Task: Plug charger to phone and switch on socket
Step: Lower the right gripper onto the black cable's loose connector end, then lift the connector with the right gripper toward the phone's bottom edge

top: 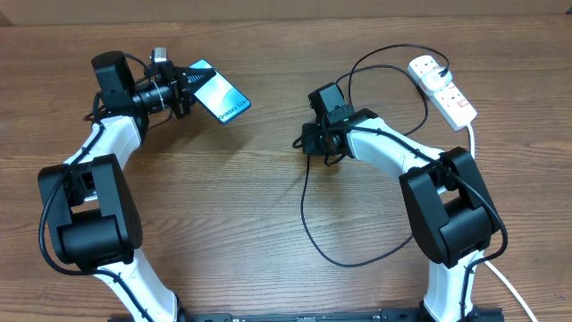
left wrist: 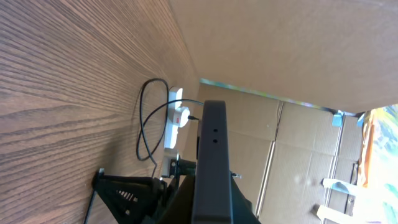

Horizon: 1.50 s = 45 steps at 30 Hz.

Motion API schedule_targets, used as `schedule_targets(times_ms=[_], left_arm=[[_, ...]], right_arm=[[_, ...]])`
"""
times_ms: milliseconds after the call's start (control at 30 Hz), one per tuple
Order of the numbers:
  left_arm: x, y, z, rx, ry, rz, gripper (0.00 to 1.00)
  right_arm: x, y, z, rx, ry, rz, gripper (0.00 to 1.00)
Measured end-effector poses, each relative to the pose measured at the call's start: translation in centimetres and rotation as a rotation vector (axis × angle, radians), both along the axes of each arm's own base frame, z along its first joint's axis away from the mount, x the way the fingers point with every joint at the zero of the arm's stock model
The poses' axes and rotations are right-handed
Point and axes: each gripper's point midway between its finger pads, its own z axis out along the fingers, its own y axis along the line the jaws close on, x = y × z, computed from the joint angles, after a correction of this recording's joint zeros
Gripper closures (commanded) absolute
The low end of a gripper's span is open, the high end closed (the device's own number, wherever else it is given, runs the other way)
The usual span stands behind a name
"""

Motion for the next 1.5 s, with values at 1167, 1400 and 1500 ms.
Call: schedule_targets(times_ms=[1167, 1400, 1500], left_arm=[[-0.3, -0.2, 0.2, -0.013, 0.002, -0.016, 0.96], [-0.3, -0.2, 0.2, -0.015, 0.002, -0.020, 0.96], [-0.4, -0.3, 0.2, -0.019, 0.002, -0.027, 0.96]], right_arm=[[-2.4, 0.1, 0.0, -0.178, 0.106, -0.136, 0.83], [-2.6, 0.6, -0.1, -0.106, 0.168, -0.162, 0.78], [-2.3, 0.8, -0.2, -0.077, 0.173, -0.170, 0.96]])
